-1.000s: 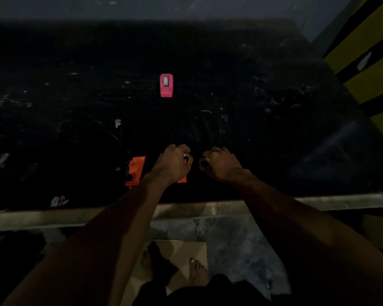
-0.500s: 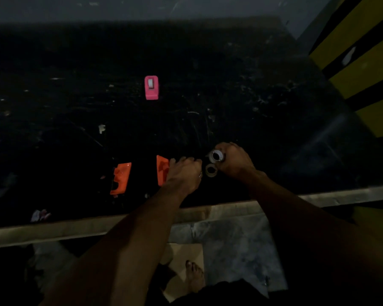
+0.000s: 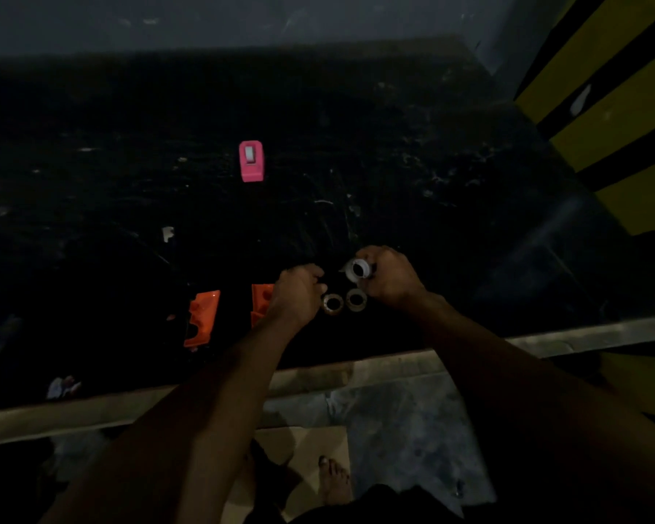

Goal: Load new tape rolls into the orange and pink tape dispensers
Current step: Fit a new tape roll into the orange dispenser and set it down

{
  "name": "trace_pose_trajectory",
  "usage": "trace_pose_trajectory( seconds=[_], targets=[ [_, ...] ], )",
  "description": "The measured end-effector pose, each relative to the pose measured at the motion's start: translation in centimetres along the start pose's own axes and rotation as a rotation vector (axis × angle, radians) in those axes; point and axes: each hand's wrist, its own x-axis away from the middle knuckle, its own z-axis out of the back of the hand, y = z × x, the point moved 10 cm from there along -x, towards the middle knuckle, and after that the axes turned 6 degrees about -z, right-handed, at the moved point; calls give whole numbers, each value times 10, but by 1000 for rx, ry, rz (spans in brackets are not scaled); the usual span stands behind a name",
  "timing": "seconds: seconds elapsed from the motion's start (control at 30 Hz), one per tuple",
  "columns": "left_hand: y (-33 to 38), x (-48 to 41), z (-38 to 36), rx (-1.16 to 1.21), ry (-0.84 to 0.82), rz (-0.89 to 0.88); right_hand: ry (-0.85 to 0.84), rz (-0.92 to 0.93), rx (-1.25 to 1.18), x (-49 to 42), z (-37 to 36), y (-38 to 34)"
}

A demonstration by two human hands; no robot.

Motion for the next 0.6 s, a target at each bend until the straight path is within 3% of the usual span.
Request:
trace_pose_trajectory(
  seconds=[0.23,0.6],
  targets=[
    [-33,1,36,744,104,310,-58,96,-270,-4,-15,-55],
    [-67,22,78,995,-7,379,-190,124,-415,-6,-41,-127]
  ],
)
